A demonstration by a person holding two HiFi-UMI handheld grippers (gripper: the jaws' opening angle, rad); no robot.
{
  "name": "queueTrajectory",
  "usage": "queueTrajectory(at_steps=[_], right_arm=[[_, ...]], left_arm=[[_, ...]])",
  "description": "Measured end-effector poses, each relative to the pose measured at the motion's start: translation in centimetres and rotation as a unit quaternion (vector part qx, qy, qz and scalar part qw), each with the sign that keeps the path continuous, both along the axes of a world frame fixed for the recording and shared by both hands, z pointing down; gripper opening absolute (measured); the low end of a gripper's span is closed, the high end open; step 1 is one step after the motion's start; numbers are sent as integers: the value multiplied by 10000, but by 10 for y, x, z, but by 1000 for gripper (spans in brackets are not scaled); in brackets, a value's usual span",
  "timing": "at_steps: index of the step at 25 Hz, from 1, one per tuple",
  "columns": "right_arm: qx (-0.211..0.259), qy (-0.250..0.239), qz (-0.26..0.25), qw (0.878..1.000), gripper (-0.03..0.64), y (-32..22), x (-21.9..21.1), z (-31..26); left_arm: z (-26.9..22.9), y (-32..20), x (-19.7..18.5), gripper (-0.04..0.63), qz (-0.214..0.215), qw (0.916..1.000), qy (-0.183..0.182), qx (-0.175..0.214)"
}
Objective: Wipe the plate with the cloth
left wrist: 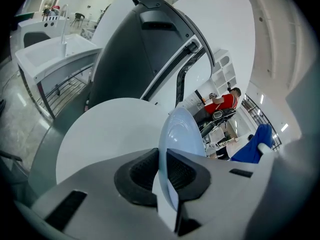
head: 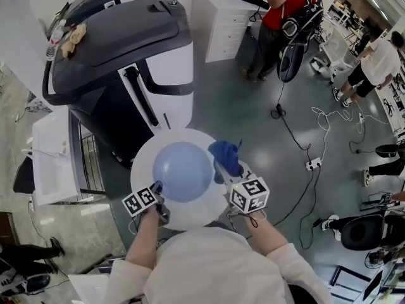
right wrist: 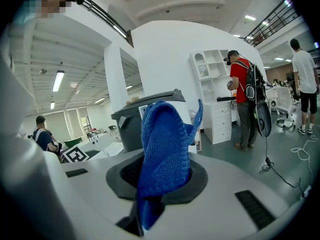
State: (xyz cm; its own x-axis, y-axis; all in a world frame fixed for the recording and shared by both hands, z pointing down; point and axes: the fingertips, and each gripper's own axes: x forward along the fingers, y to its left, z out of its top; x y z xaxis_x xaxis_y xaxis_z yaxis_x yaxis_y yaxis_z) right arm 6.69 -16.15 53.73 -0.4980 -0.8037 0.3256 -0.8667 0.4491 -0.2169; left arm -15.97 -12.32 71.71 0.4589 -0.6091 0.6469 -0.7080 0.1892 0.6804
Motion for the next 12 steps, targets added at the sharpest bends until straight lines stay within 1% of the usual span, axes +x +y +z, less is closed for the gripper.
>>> queueTrajectory(at_steps=[6, 12], right_arm=[[-138, 11, 193, 9997, 86, 6, 12, 6], [-219, -2, 312, 9993, 86, 13, 21, 11]], left_arm=[[19, 1, 4, 43, 20, 9997, -32, -245], [35, 3, 7, 43, -60, 9991, 2, -420]])
